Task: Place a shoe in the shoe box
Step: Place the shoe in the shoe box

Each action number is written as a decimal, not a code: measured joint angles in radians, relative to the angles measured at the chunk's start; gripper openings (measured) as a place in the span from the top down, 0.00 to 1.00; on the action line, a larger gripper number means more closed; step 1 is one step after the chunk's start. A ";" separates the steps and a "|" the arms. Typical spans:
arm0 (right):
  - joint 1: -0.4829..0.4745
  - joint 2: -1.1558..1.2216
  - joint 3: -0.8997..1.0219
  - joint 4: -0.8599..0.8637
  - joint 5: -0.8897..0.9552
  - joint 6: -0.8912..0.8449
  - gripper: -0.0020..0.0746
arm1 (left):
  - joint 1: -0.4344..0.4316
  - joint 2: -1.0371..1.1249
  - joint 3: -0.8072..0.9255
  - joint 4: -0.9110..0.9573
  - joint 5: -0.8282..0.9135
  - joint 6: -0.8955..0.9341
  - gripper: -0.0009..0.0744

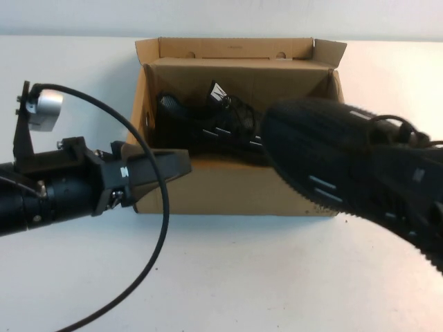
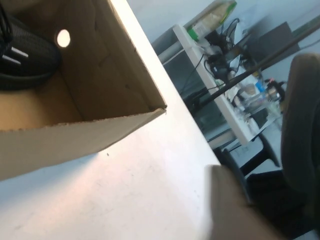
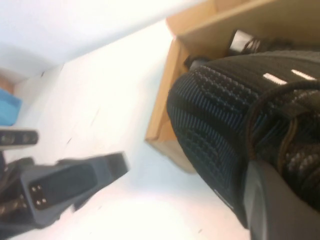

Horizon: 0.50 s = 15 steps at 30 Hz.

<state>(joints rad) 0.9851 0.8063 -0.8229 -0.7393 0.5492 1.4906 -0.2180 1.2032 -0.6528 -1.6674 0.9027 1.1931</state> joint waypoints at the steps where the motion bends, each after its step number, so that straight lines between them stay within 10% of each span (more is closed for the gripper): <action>1: 0.000 -0.004 0.000 -0.016 0.008 0.000 0.98 | 0.000 0.000 0.000 0.004 0.000 0.020 0.60; 5: 0.000 -0.012 -0.004 -0.041 0.034 -0.037 0.98 | 0.000 0.000 0.000 0.028 0.000 0.096 0.91; 15: 0.000 -0.012 -0.097 -0.039 0.093 -0.321 0.98 | 0.000 -0.013 -0.141 0.441 0.002 0.079 0.99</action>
<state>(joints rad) 0.9851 0.7942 -0.9198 -0.7783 0.6418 1.1697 -0.2180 1.1903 -0.7941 -1.2265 0.9045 1.2722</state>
